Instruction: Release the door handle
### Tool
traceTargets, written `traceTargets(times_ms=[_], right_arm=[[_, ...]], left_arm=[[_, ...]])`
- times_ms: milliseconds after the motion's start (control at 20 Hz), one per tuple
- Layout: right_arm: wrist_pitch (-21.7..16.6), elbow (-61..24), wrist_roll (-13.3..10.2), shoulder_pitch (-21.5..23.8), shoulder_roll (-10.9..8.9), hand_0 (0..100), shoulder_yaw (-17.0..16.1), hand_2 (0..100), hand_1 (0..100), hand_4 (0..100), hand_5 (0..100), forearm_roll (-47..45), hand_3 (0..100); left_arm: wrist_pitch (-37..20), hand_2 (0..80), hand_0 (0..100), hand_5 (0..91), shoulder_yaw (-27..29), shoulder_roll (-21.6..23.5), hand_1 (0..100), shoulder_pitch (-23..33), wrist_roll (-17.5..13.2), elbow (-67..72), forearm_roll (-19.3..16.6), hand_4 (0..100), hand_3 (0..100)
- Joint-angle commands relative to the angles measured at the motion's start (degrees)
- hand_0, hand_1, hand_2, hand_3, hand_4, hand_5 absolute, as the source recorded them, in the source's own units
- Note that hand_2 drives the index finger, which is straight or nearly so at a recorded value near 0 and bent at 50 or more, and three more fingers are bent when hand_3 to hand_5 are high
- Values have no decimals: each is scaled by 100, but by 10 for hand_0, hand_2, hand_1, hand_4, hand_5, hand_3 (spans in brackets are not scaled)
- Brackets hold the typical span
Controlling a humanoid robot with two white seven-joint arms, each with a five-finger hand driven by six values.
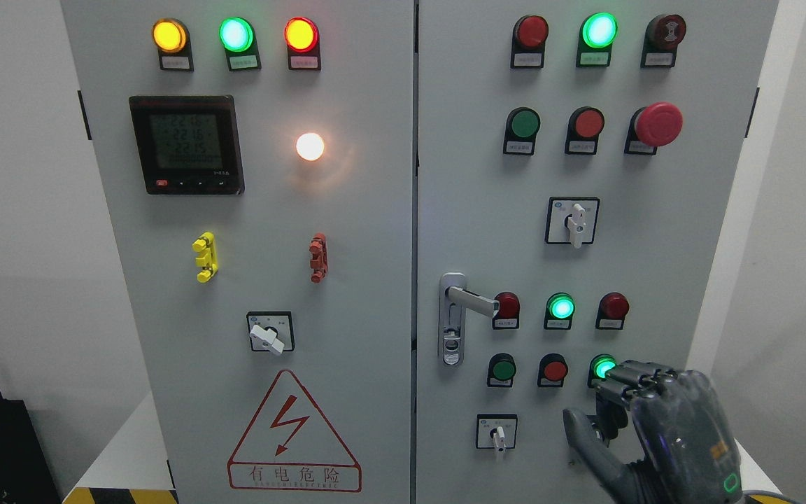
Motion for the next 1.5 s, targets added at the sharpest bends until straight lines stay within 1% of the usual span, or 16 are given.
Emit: traceTargets(times_ms=[0, 50, 100, 150, 250, 300, 400, 451, 551, 651, 851, 1001, 1201, 1302, 1352, 1452], right_arm=[[6, -123, -95, -2, -1728, 546, 168, 720, 76, 964, 983, -1020, 1000], [6, -132, -156, -2, -2009, 545, 211, 691, 77, 963, 984, -1222, 1000], [6, -132, -287, -2, -2229, 542, 255, 605, 80, 958, 984, -1389, 1000], [6, -149, -393, -2, -2388, 541, 264, 567, 81, 955, 980, -1530, 1000], [6, -167, -412, -2, -2530, 538, 264, 475, 81, 947, 978, -1697, 1000], [-3, -167, -412, 7, -2652, 537, 273, 467, 82, 946, 978, -1759, 1000], [-20, -167, -394, -2, -2942, 536, 273, 375, 81, 944, 980, -1908, 1000], [-29, -167, -377, -2, -3074, 538, 273, 364, 79, 945, 981, -2040, 1000], [-47, -167, -359, -2, -3242, 551, 273, 322, 49, 960, 988, -2417, 1000], [-47, -167, -368, -2, -3470, 546, 308, 310, 49, 967, 989, -2813, 1000], [-29, -228, -377, -54, -3944, 528, 308, 303, 59, 957, 989, -2955, 1000], [-3, -430, -368, -90, -4138, 520, 308, 333, 61, 933, 985, -2955, 975], [67, -623, -333, -90, -4174, 501, 317, 348, 88, 919, 982, -2955, 945], [225, -711, -219, -98, -4366, 485, 317, 345, 115, 914, 981, -2972, 931], [243, -712, -201, -98, -4420, 483, 317, 343, 117, 913, 981, -3025, 927], [261, -721, -192, -116, -4420, 465, 317, 333, 125, 914, 981, -3069, 917]], left_arm=[[2, 0, 120, 0, 9, 0, 389, -18, -5, 61, 3, 0, 0], [2, 0, 120, 0, 9, 0, 389, -18, -5, 62, 3, 0, 0], [2, 0, 120, 0, 9, 0, 389, -18, -5, 53, 3, 0, 0], [2, 0, 120, 0, 9, 0, 389, -18, -5, 53, 3, 0, 0], [2, 0, 120, 0, 9, 0, 389, -18, -5, 61, 3, 0, 0], [2, 0, 120, 0, 9, 0, 389, -18, -5, 53, -5, 0, 0], [2, 0, 120, 0, 9, 0, 389, -18, -5, 53, -5, 0, 0], [2, 0, 120, 0, 9, 0, 389, -18, -5, 53, -5, 0, 0], [2, 0, 120, 0, 9, 0, 389, -18, -5, 61, 3, 0, 0], [2, 0, 120, 0, 9, 0, 389, -18, -5, 53, -5, 0, 0], [2, 0, 120, 0, 9, 0, 389, -18, -5, 61, 3, 0, 0], [2, 0, 120, 0, 9, 0, 389, -18, -5, 53, 3, 0, 0], [2, 0, 120, 0, 9, 0, 389, -18, -5, 61, -5, 0, 0], [2, 0, 120, 0, 9, 0, 389, -18, -5, 53, 3, 0, 0], [2, 0, 120, 0, 9, 0, 389, -18, -5, 53, -5, 0, 0], [2, 0, 120, 0, 9, 0, 389, -18, -5, 61, -5, 0, 0]])
